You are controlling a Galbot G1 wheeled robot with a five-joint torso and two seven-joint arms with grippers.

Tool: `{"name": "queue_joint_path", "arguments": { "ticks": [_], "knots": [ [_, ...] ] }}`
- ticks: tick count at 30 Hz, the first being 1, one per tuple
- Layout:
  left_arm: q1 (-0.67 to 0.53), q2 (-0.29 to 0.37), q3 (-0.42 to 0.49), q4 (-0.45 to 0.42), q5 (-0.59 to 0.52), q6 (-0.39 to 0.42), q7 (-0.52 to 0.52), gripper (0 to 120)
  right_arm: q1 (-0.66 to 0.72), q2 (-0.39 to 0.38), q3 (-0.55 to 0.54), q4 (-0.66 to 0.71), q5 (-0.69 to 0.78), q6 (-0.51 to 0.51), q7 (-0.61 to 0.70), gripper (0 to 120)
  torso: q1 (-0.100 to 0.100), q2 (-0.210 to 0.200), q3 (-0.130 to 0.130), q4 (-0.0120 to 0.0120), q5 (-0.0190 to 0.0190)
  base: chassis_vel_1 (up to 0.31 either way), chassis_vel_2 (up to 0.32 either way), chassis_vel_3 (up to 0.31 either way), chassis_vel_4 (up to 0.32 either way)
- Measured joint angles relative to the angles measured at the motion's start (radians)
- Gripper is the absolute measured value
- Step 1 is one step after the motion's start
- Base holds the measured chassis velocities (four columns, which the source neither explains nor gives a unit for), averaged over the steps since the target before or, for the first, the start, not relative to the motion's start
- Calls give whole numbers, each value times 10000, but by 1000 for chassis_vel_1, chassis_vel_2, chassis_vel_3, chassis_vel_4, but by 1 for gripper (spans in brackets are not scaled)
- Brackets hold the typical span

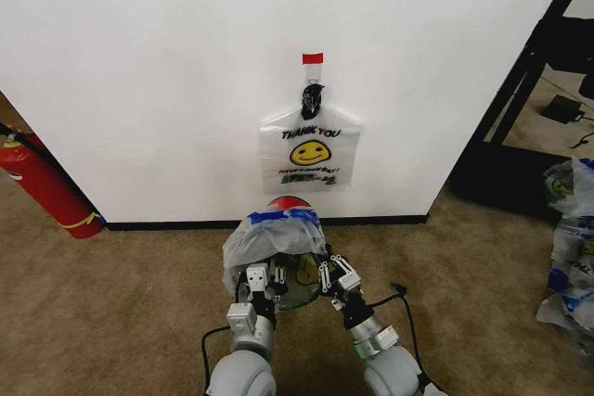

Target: Pick up the garbage bag from the wall and place it over the trash bin.

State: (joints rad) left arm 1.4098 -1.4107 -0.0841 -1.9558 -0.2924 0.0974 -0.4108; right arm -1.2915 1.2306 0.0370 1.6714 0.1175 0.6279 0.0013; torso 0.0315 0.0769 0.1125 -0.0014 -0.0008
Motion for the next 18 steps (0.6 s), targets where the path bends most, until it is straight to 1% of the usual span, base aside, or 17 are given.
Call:
{"name": "queue_joint_path", "arguments": {
  "ticks": [2, 3, 4, 5, 6, 8, 12, 18],
  "knots": [
    [-56, -231, -55, 209, 271, -34, -2, 0, -19, 50, -47, -51, 4, 75, -100, 1, 0, 0, 0, 1, 9, 0, 0, 0, 0],
    [-102, -344, -82, 322, 408, -69, -15, 0, -33, 92, -91, -82, 27, 129, -176, 1, 0, 0, 0, -6, 26, 0, 0, 0, 0],
    [-102, -344, -82, 322, 408, -69, -15, 0, -33, 92, -91, -82, 27, 129, -176, 1, 0, 0, 0, -6, 26, 0, 0, 0, 0],
    [-124, -405, -89, 377, 476, -95, -14, 0, -41, 117, -115, -95, 51, 162, -234, 1, 0, 0, 0, 5, 33, 0, 0, 0, 0],
    [-161, -465, -92, 449, 518, -100, 7, 0, -49, 153, -146, -101, 91, 192, -314, 1, 0, 0, -1, -4, 39, 0, 0, 0, 0],
    [-193, -529, -93, 569, 564, -105, 77, 0, -62, 209, -198, -106, 145, 237, -441, 1, 0, 0, -1, -4, 57, 0, 0, 0, 0],
    [-193, -553, -92, 588, 630, -105, 191, 0, -51, 283, -215, -133, 156, 268, -494, 1, 0, 0, -1, -2, 58, 0, 0, 0, 0],
    [-118, -535, -91, 586, 770, -110, 272, 0, 76, 424, -171, -319, -16, 345, -367, 1, 0, 0, 0, -12, 56, 0, 0, 0, 0]
  ]
}}
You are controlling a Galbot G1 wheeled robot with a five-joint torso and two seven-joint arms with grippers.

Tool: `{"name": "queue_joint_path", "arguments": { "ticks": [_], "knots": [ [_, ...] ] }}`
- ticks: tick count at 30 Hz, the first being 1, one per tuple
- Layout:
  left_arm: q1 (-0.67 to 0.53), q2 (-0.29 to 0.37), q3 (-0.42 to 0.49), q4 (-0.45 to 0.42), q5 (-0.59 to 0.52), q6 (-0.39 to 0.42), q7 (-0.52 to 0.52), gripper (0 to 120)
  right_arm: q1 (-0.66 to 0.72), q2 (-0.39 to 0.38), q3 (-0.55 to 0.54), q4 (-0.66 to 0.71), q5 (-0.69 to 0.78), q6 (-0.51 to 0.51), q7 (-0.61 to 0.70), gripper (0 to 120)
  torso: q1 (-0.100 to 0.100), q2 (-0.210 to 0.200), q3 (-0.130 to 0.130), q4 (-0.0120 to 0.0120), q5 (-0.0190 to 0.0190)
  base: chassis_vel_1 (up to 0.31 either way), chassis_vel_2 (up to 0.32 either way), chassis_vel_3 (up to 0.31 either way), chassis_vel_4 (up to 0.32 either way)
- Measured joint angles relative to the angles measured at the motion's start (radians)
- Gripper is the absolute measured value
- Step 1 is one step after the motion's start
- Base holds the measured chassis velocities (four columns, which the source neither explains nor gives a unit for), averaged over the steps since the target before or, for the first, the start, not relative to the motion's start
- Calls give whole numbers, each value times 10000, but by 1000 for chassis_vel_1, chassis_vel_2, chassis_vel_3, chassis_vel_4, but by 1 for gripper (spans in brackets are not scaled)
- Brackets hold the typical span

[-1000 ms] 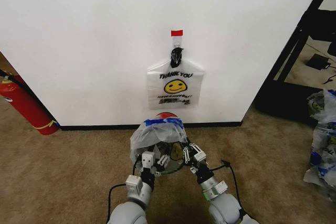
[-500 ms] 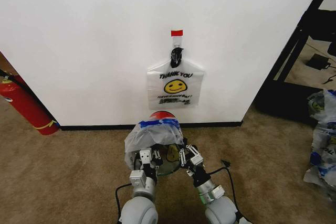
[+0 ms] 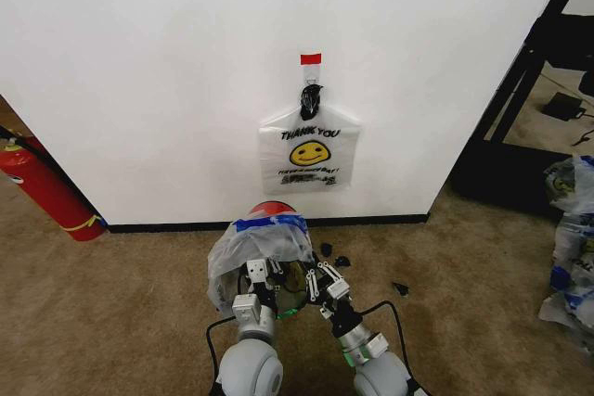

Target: Pick up the garbage bag from the wall and place it over the trash bin.

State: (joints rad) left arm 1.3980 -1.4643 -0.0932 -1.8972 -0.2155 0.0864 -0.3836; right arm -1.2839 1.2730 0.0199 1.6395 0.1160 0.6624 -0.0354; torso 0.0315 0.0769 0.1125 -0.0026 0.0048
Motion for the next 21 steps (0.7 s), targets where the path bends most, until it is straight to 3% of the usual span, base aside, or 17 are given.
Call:
{"name": "queue_joint_path", "arguments": {
  "ticks": [6, 12, 14, 18, 21],
  "knots": [
    [120, 195, -1, 4, 19, -30, 0, 0, 28, 138, -14, -132, -181, 117, 330, 1, 0, 0, 0, 12, -18, 0, 0, 0, 0],
    [117, 539, 11, 235, -40, -20, 17, 0, 85, 162, -22, -145, -204, 155, 402, 1, -1, 0, 0, 19, -86, 0, 0, 0, 0],
    [31, 1020, 294, 268, -59, -2, 218, 0, 117, 107, -21, -115, -201, 139, 411, 1, -2, 1, -1, 27, -133, 0, 0, 0, 0],
    [-104, 1641, 282, 201, -52, -22, 571, 0, 121, 41, -19, -69, -186, 107, 414, 1, -2, 0, 0, 20, -103, 0, 0, 0, 0],
    [-325, 2706, 159, -147, -123, -246, 1531, 0, 118, -13, 8, -62, -160, 90, 412, 1, -1, 0, 0, 15, -76, 0, 0, 0, 0]
  ]
}}
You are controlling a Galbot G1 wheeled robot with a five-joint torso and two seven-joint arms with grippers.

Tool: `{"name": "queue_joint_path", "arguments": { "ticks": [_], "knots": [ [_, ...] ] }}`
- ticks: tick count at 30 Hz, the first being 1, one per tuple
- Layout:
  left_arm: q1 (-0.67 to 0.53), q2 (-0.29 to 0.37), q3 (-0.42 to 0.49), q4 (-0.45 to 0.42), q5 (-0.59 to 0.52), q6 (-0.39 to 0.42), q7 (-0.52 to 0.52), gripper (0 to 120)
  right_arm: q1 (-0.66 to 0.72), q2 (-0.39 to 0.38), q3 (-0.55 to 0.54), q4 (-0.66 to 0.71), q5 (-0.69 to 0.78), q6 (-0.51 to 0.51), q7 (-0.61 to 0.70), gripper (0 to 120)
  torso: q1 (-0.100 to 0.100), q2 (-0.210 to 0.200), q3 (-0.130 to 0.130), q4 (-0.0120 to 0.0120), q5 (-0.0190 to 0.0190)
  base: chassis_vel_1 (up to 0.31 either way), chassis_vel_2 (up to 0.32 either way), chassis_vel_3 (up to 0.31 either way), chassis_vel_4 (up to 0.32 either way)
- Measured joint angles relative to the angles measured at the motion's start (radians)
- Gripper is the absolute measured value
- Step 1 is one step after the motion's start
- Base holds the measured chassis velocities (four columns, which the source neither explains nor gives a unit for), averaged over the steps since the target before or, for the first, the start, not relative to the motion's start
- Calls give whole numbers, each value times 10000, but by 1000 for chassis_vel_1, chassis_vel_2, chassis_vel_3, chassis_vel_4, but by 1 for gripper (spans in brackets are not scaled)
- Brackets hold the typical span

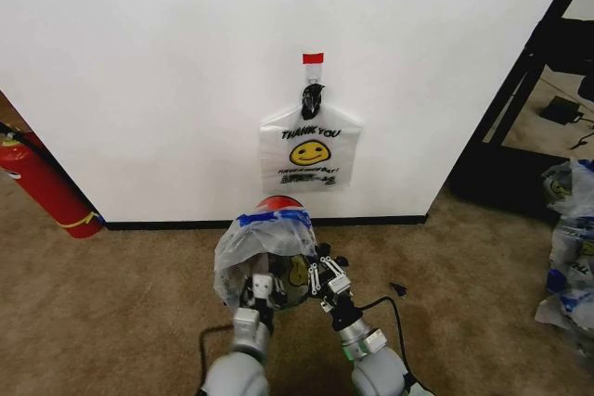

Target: Pick up the garbage bag from the wall and place it over the trash bin.

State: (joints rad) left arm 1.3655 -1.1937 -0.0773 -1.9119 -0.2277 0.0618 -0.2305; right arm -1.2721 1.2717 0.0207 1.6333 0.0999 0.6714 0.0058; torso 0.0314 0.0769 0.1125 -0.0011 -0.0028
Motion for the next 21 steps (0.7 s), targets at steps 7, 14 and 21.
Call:
{"name": "queue_joint_path", "arguments": {
  "ticks": [7, 14, 21],
  "knots": [
    [-183, 711, 37, -398, -39, -19, 781, 0, 36, 45, -14, -39, 44, 0, -3, 1, 0, 0, 0, -3, 19, 0, 0, 0, 0],
    [-622, 361, 208, 481, 435, 233, 180, 0, 27, 230, -206, -41, 90, 147, -80, 1, 0, 0, 0, -4, 19, 0, 0, 0, 0],
    [-831, 91, 160, 871, 647, 589, -535, 0, -63, 458, -420, -58, -155, 307, -74, 1, 0, 0, 0, -3, 20, 0, 0, 0, 0]
  ]
}}
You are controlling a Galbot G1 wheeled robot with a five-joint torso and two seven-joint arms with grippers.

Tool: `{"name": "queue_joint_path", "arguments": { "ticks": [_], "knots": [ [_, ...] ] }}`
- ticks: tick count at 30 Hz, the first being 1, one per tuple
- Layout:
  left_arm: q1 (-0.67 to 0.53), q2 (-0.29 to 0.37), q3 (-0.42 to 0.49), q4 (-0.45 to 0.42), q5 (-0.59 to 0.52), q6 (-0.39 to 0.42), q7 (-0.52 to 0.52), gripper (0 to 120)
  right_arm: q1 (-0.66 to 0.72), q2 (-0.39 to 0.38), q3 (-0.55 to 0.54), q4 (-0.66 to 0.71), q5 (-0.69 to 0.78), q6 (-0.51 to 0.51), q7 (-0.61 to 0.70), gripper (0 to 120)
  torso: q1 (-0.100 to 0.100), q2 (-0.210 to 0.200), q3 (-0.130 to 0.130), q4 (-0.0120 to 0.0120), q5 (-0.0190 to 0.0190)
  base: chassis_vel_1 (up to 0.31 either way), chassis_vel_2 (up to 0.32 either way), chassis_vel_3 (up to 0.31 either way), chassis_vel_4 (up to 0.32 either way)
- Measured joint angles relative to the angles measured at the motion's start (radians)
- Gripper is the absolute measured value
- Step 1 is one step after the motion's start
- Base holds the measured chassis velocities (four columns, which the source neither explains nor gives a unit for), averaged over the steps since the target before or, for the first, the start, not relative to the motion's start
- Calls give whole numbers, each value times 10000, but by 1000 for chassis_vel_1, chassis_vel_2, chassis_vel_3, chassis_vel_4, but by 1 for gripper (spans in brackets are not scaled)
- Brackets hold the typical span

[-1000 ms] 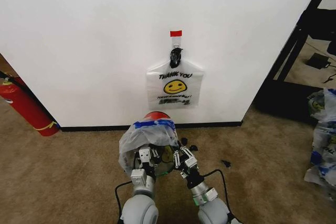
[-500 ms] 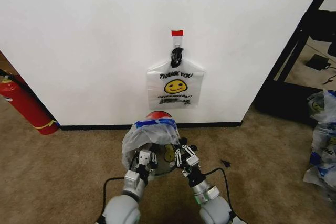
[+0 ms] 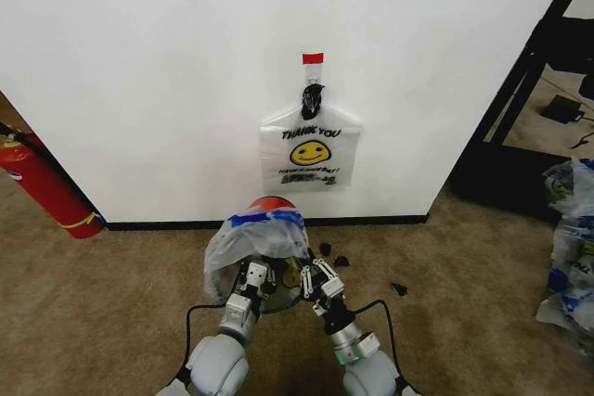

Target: Pick up the garbage bag from the wall and place it over the trash bin.

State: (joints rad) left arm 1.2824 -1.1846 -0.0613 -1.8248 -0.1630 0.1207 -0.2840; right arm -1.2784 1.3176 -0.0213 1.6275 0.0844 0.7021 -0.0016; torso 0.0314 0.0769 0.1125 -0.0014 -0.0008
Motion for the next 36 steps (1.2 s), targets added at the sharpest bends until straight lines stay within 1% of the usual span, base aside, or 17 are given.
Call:
{"name": "queue_joint_path", "arguments": {
  "ticks": [3, 8, 14, 19, 27, 33, 36],
  "knots": [
    [-81, 20, -123, -78, 41, 196, -145, 0, -27, 32, -19, -57, -289, 35, -55, 1, 0, 0, 0, 0, 0, 0, 0, 0, 0],
    [-162, 24, -228, -79, 19, 333, -240, 0, -62, 77, -87, -108, -343, 84, -167, 1, 0, 0, 0, 0, 0, 0, 0, 0, 0],
    [-337, -209, -211, 226, -120, 377, -260, 0, -26, 211, -247, -138, -245, 165, -414, 1, 0, 0, 0, 0, -1, 0, 0, 0, 0],
    [-485, -302, -217, 261, -317, 448, -260, 0, -8, 242, -245, -179, -275, 183, -443, 1, 0, 0, 0, 1, 0, 0, 0, 0, 0],
    [-892, -16, -537, 262, -798, 533, -351, 0, -32, 133, -53, -270, -463, 108, -201, 1, 1, 0, 0, 0, 0, 0, 0, 0, 0],
    [-1102, 19, -579, 714, -827, 480, -357, 0, -80, 2, -181, -145, -139, 65, -444, 1, 1, 0, 0, -1, 0, 0, 0, 0, 0],
    [-1021, 3, -527, 862, -743, 400, -357, 0, -87, -77, -205, -71, -13, 61, -621, 1, 2, 0, 0, -1, -2, 0, 0, 0, 0]
  ]
}}
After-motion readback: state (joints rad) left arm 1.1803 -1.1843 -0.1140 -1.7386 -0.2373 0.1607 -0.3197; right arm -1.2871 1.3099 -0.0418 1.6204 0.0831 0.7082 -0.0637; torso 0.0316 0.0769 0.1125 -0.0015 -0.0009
